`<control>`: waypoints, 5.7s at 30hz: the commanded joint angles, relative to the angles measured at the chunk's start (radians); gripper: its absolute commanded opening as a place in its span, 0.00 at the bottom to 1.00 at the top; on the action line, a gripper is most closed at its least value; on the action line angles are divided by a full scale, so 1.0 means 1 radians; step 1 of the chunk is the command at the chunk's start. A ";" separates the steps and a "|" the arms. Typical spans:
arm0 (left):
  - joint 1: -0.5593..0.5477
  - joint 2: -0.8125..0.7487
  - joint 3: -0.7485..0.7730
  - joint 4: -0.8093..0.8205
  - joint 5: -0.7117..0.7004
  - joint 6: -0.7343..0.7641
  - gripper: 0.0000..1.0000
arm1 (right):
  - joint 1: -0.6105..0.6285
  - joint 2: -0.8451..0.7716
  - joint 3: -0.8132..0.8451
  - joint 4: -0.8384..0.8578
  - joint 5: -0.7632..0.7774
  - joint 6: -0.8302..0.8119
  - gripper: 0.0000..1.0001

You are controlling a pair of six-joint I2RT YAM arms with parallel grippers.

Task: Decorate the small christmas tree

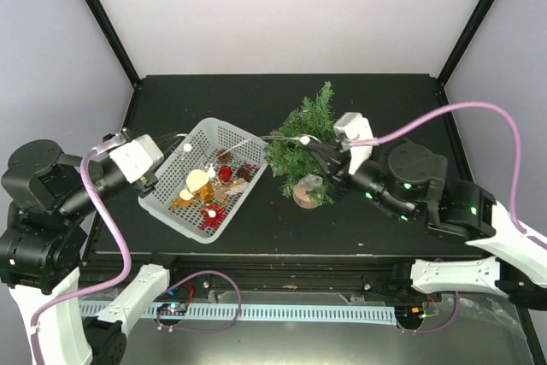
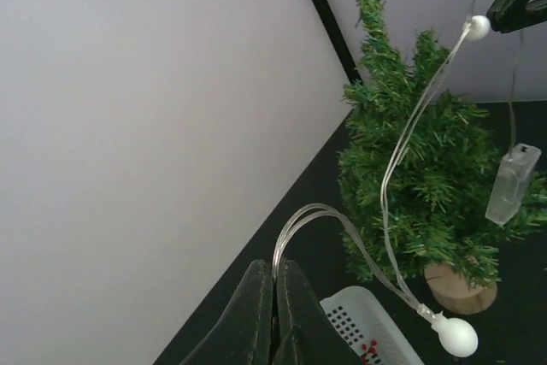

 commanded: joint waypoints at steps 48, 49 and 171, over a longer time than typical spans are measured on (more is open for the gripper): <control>-0.052 0.246 -0.216 0.353 -0.151 -0.027 0.01 | 0.002 -0.307 -0.680 -0.023 0.155 0.315 0.01; -0.054 0.255 -0.208 0.359 -0.162 -0.024 0.02 | 0.002 -0.302 -0.681 -0.015 0.147 0.313 0.01; -0.320 1.404 0.529 1.164 0.615 -0.757 0.07 | -1.132 0.630 -0.360 1.249 -1.249 0.518 0.01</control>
